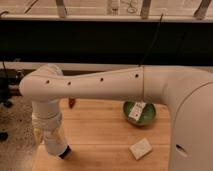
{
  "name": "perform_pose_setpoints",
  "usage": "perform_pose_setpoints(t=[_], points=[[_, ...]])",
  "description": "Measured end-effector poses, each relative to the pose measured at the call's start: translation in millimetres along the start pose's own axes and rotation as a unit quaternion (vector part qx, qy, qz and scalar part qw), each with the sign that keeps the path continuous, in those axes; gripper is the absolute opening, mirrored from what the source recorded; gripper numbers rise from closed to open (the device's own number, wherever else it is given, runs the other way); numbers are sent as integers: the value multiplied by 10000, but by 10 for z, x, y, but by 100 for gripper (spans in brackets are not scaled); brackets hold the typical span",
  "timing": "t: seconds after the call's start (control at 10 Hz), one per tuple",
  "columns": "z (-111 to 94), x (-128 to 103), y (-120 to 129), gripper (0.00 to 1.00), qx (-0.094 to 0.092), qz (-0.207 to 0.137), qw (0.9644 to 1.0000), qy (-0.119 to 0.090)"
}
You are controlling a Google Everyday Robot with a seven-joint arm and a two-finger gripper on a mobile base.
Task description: Place the ceramic cup over the eraser
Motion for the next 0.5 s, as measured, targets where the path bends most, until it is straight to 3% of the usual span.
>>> perform_pose_setpoints(t=[0.5], points=[[268,12,-70,12,184,129,9997,4]])
